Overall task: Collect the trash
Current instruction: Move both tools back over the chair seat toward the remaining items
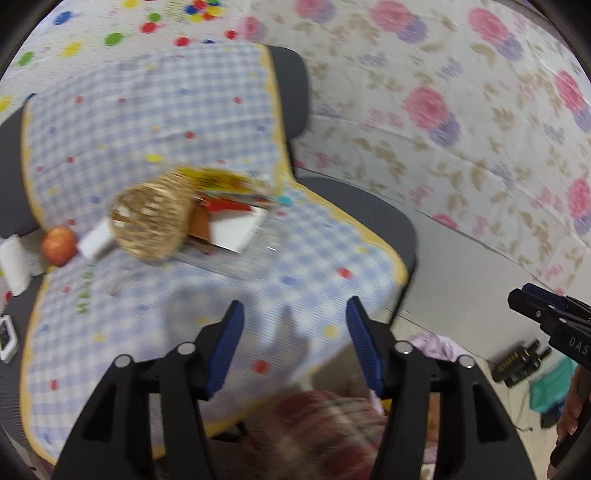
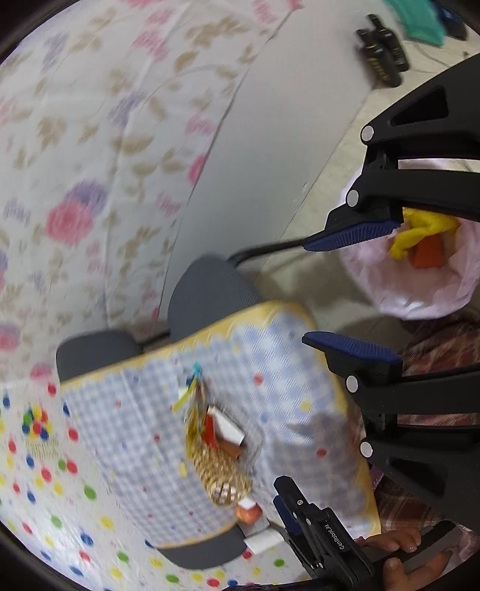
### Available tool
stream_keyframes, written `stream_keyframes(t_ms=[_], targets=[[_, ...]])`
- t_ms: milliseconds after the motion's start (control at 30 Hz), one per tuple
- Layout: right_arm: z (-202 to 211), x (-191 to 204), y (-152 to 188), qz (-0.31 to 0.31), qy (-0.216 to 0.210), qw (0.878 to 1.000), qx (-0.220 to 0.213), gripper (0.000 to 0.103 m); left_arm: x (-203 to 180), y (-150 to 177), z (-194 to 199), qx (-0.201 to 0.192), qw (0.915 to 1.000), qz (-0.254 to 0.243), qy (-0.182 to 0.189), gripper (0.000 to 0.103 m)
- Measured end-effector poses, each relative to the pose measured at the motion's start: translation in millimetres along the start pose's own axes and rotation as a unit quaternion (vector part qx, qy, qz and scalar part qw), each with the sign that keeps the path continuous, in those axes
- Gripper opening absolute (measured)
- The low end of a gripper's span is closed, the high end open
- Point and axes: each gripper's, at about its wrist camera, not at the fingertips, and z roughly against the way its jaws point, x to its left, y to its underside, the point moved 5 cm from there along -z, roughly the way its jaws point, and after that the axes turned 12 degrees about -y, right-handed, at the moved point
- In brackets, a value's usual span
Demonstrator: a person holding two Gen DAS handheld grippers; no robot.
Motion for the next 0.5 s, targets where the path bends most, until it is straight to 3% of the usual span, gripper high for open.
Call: stream_keyframes(t_ms=[133,300,500], targets=[[-32,38,-30,0.045,-0.040,0.998,0.002,0.047,57,-21,-3,-0.012,0.9970,0.042,-0.063,0.061],[-77,81,-63,0.103,-0.076,0.992,0.008,0.047,114,-38,-14,-0.014,0.9901,0.077,-0.117,0.071],[-130,111,-99,0.133,-0.100,0.986,0.022,0.049,155,-51,-46,0.009,0.9849,0.088,-0.149,0.075]])
